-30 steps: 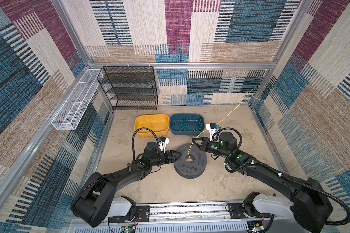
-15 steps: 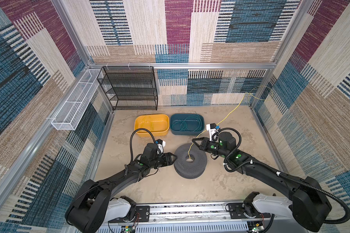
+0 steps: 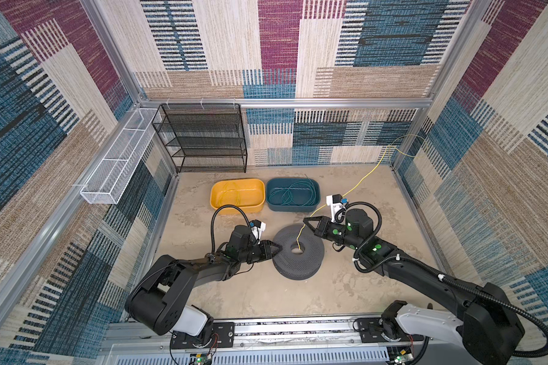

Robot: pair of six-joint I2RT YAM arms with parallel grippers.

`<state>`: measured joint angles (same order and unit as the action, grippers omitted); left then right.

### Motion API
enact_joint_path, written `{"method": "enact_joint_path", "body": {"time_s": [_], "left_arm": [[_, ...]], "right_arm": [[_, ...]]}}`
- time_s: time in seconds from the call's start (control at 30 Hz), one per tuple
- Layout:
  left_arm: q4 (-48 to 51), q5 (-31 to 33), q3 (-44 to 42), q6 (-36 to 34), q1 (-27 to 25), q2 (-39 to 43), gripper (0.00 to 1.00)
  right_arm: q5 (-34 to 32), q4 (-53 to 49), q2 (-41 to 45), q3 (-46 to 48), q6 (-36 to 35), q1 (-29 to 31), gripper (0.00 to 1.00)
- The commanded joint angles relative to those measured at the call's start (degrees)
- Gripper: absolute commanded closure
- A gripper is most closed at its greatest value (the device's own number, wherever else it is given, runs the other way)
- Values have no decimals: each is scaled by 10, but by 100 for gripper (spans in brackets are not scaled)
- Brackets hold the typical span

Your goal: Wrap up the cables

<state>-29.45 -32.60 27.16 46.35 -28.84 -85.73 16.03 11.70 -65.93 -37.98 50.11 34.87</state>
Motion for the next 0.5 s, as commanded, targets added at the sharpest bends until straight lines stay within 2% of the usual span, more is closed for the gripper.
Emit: {"method": "enact_joint_path", "body": {"time_s": [0.0,0.17,0.2,0.37,0.47], "left_arm": [[-45,-24,11,9,1,-17,79],[-7,-11,18,1,6,1,97],[14,8,21,-1,6,14,100],[164,67,58,-16,5,119,100],[305,158,105,-67,-6,200,100]], "right_arm": [[-7,6,7,3,-9,-2,100],[-9,2,18,6,-13,-6,100],[-10,2,21,7,-13,-7,100],[-11,0,34,7,-18,-15,100],[-12,1,38,4,-22,-21,100]]}}
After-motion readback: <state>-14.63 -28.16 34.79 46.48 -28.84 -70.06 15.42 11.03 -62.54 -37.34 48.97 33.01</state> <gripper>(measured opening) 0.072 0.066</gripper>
